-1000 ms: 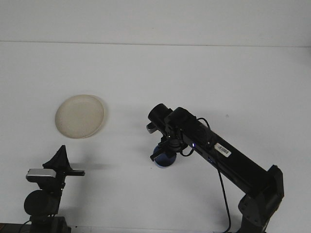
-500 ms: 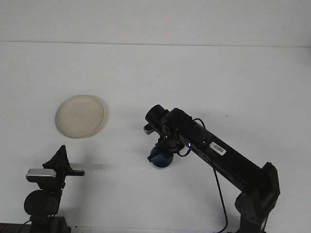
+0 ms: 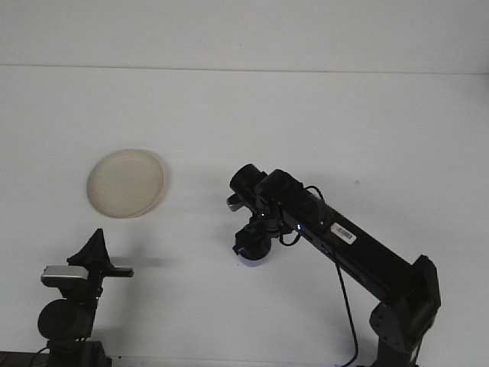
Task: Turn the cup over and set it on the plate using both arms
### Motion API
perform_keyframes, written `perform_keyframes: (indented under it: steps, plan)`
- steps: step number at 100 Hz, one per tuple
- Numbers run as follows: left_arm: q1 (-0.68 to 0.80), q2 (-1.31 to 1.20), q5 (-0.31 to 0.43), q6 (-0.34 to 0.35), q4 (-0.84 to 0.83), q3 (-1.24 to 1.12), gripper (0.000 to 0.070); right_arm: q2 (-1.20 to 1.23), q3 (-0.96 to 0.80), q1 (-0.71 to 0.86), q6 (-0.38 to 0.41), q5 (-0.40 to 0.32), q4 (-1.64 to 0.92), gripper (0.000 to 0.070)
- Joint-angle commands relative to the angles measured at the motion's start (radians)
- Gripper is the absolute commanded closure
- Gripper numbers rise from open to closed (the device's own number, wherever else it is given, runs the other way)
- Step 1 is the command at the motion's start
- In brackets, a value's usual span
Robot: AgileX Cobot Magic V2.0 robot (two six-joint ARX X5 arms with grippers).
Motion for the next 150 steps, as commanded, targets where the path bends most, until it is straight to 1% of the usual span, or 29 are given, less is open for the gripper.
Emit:
perform_keyframes:
  steps: [1,9,27,38,60,66,77,82,99,111,133,150]
  plan:
    - [0.002,-0.002,0.002,-0.002,0.01,-0.02,0.0689,0.001,0.042,0.0,-0.008,-0.01,-0.01,0.0237]
    - [0.002,-0.002,0.001,-0.002,0.01,-0.02,0.0688,-0.013,0.066,-0.011,-0.014,-0.025,-0.028,0.0237]
    - [0.002,-0.002,0.002,-0.002,0.01,-0.02,0.0689,-0.071,0.137,-0.049,-0.038,-0.024,-0.047,0.0237]
    - [0.002,-0.002,0.002,-0.002,0.01,-0.02,0.0689,-0.123,0.157,-0.098,-0.063,-0.024,-0.049,0.0237]
    - [0.002,-0.002,0.002,-0.002,0.01,-0.02,0.0689,-0.211,0.157,-0.277,-0.144,-0.027,-0.052,0.0238]
    - [0.002,-0.002,0.001,-0.002,0.01,-0.02,0.0689,-0.227,0.157,-0.334,-0.146,-0.032,-0.052,0.0238]
    - [0.002,-0.002,0.002,-0.002,0.01,-0.02,0.0689,-0.271,0.138,-0.45,-0.147,-0.072,-0.051,0.0238]
    - [0.002,-0.002,0.001,-0.002,0.01,-0.02,0.0689,-0.291,0.117,-0.492,-0.147,-0.075,-0.043,0.0238]
    - [0.002,-0.002,0.002,-0.002,0.01,-0.02,0.0689,-0.39,-0.013,-0.617,-0.147,-0.074,0.038,0.0238]
    - [0.002,-0.002,0.001,-0.002,0.01,-0.02,0.0689,-0.497,-0.162,-0.668,-0.151,-0.072,0.133,0.0238]
    - [0.002,-0.002,0.001,-0.002,0.01,-0.02,0.0689,-0.731,-0.481,-0.686,-0.141,-0.072,0.391,0.0238]
    - [0.002,-0.002,0.001,-0.002,0.01,-0.02,0.0689,-0.909,-0.711,-0.684,-0.119,-0.072,0.575,0.0237]
